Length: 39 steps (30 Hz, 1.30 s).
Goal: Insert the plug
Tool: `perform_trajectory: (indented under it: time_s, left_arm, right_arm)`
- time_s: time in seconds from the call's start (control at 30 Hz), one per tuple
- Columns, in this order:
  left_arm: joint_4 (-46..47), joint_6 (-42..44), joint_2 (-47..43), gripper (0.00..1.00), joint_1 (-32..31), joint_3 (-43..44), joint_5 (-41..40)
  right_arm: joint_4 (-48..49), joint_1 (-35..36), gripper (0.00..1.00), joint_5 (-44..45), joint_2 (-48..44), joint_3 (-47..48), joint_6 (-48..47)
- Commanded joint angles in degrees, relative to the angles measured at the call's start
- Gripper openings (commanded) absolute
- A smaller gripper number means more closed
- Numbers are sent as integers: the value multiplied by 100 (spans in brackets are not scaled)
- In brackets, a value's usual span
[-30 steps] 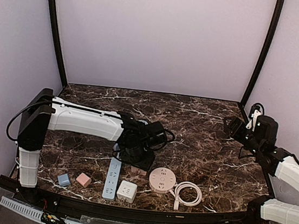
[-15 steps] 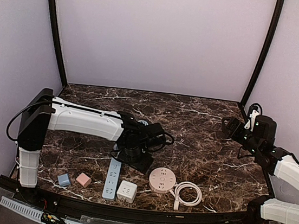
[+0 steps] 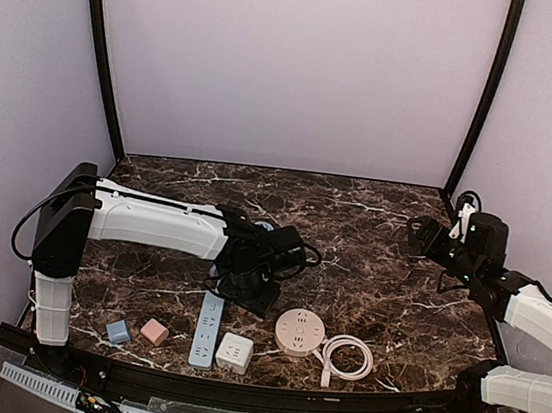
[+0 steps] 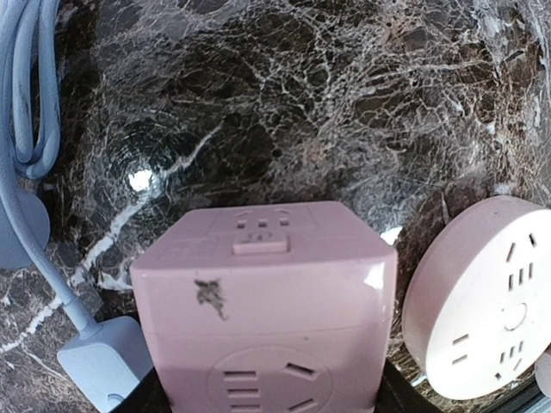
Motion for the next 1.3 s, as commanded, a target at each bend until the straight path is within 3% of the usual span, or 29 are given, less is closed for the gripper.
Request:
perform_trajectory:
  time_s: [0.0,0.3,0.53,0.7,0.83,1.0,1.1,1.27]
  left_arm:
    - [295,197,-348,34,2,-251,10]
    - [2307,1311,-1292,20,3,-1363,-488]
    - [4300,2258,-1827,10,7,-2092,-227]
    - [5194,2534,-1847,8,15,-2312,-60]
    - [5502,2963,-1943,5,77,-2343,284]
    - [6439,3711,-2433,4,255,-2975,1298]
    - [6485,4002,-2716,5,463,-3156,2071]
    - [6350,4600,-3217,7,838,-3554,3040]
  right_arm:
    - [213,33,99,-156,68,-21,-65]
    - [1013,35,99,-1012,401,-70,-165]
    - [990,35,99,-2439,1045,468,-770]
    - [832,36,99,-2507,1234,872,-1078]
    - [1081,44,99,-2537,1143,918,-978]
    - [1309,52,98,-4382,1233,1107,-1616]
    - [523,53,99,-5303,1355,1623,-2586]
    - [-817,81,99,-5625,1567,2484,-3939]
